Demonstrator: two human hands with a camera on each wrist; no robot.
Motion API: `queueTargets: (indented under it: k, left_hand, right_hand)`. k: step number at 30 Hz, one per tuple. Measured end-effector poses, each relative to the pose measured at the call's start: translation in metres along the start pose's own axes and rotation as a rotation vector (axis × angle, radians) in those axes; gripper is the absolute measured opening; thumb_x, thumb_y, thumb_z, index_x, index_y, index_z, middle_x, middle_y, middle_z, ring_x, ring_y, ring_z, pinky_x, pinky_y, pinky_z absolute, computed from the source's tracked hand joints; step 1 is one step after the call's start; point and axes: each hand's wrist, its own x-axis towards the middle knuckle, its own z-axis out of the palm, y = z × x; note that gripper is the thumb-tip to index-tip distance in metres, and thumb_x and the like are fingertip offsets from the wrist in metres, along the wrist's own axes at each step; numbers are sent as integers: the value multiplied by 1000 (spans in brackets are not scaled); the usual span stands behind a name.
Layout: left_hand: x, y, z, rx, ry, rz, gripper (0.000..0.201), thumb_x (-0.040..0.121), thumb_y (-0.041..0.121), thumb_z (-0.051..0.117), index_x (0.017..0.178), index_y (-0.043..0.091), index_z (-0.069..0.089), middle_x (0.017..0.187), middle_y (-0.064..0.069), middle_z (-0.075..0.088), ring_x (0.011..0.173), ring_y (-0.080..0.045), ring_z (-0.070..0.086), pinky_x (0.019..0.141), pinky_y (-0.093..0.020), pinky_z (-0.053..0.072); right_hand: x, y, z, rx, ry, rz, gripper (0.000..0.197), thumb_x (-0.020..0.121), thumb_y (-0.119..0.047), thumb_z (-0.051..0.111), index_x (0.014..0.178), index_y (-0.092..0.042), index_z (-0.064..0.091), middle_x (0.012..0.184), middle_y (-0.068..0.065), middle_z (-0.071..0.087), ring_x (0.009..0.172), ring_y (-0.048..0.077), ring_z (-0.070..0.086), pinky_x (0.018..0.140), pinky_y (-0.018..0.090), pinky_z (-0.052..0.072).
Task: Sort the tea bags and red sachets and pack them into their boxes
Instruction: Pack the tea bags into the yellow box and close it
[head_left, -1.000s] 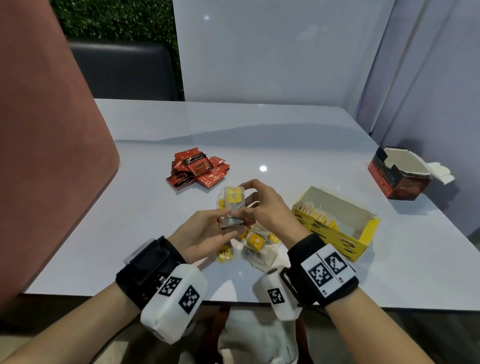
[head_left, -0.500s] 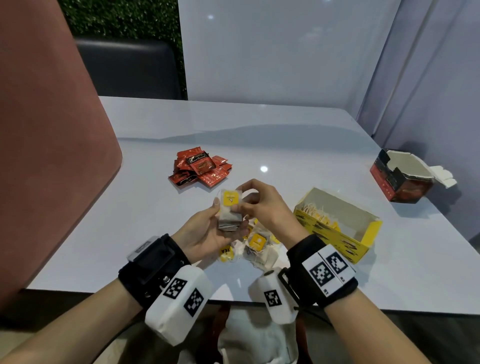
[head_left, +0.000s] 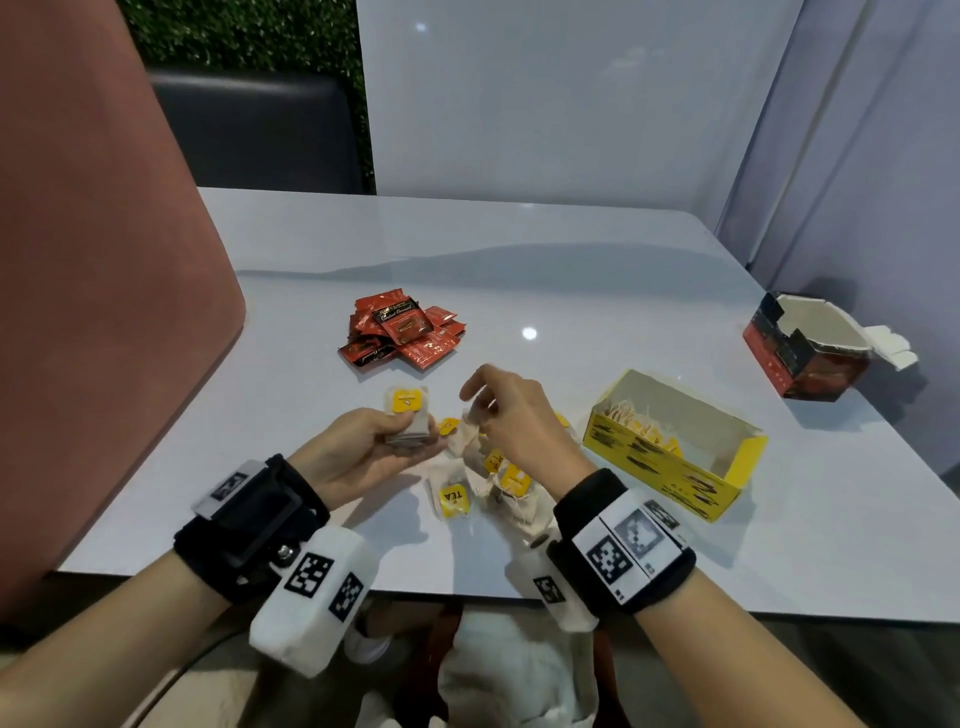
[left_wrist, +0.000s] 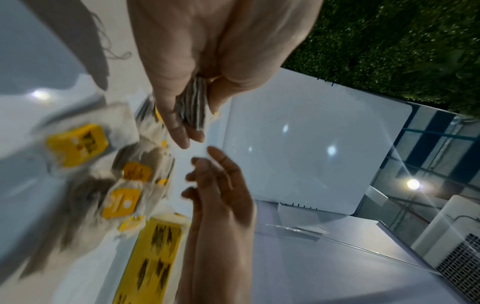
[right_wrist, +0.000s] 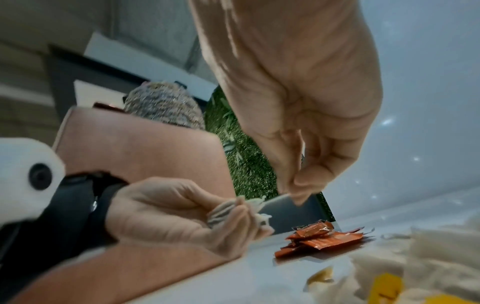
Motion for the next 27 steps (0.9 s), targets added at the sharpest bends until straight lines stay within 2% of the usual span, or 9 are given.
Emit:
queueTargets:
  k: [2, 5, 7, 10, 15, 19, 22, 24, 27]
  left_hand:
    - [-1, 5, -11, 31, 51, 30, 18, 97, 1, 35, 93, -7, 51, 83, -16, 55, 78, -22, 60, 63, -32, 59]
    - [-3, 7, -21, 99, 70, 30, 20, 97, 3, 35, 94, -6, 52, 83, -16, 57, 71, -22, 66, 62, -31, 60]
    - [-4, 5, -24, 124, 62, 20, 21, 98, 5, 34, 94, -5, 52, 81, -16, 57, 70, -22, 66, 60, -32, 60]
    - [-3, 2, -29, 121, 56, 23, 22, 99, 8, 35, 99, -5, 52, 81, -16, 58, 62, -19, 68, 63, -36, 60]
    - [-1, 0, -35, 65, 56, 32, 31, 98, 29, 38, 106, 5, 56, 88, -14, 57, 81, -24, 58, 69, -37, 59]
    - [-1, -5, -33, 51, 47, -4, 46, 95, 46, 35, 105, 7, 57, 85, -14, 57, 80, -24, 58, 75, -37, 57]
    - [0, -9, -26, 9, 29, -29, 55, 93, 53, 33, 107, 5, 56, 87, -14, 58, 82, -24, 58, 80, -37, 55]
    - [0, -13, -18, -38, -19, -58, 60, 93, 55, 30, 108, 3, 56, 89, -15, 62, 81, -24, 58, 81, -37, 54]
    - [0, -20, -6, -115, -97, -99, 70, 92, 59, 27, 115, -1, 55, 90, -16, 65, 80, -23, 59, 79, -35, 55]
  right_hand:
    - [-2, -2, 5, -232, -178, -49, 24, 85, 1, 55, 107, -9, 60, 104, 11, 61, 90, 24, 58, 67, 28, 39]
    - [-6, -11, 18, -626, -403, -268, 39, 90, -1, 49, 126, -15, 51, 118, 11, 49, 110, 26, 47, 72, 33, 38]
    - [-4, -17, 25, -795, -465, -347, 41, 94, -4, 43, 132, -17, 47, 123, 11, 44, 116, 27, 40, 73, 34, 38]
    - [0, -20, 27, -884, -504, -398, 31, 95, -9, 43, 123, -15, 53, 122, 11, 45, 117, 27, 38, 72, 32, 37]
    - [7, -19, 17, -837, -485, -347, 18, 92, -9, 50, 108, -9, 58, 114, 9, 51, 110, 24, 43, 71, 32, 44]
    - [12, -11, -8, -599, -333, -245, 12, 83, -7, 56, 90, -16, 59, 97, 2, 55, 96, 19, 48, 63, 28, 37]
    - [13, -7, -23, -198, -115, -111, 11, 80, -4, 59, 77, -14, 57, 80, 3, 62, 76, 20, 59, 62, 30, 46]
    - [10, -6, -26, 245, 4, 30, 11, 82, -2, 64, 83, -9, 55, 69, 4, 62, 59, 16, 59, 52, 21, 46]
    - [1, -6, -15, 805, -32, 277, 24, 82, 2, 65, 100, -3, 50, 65, 8, 64, 54, 19, 62, 53, 24, 51]
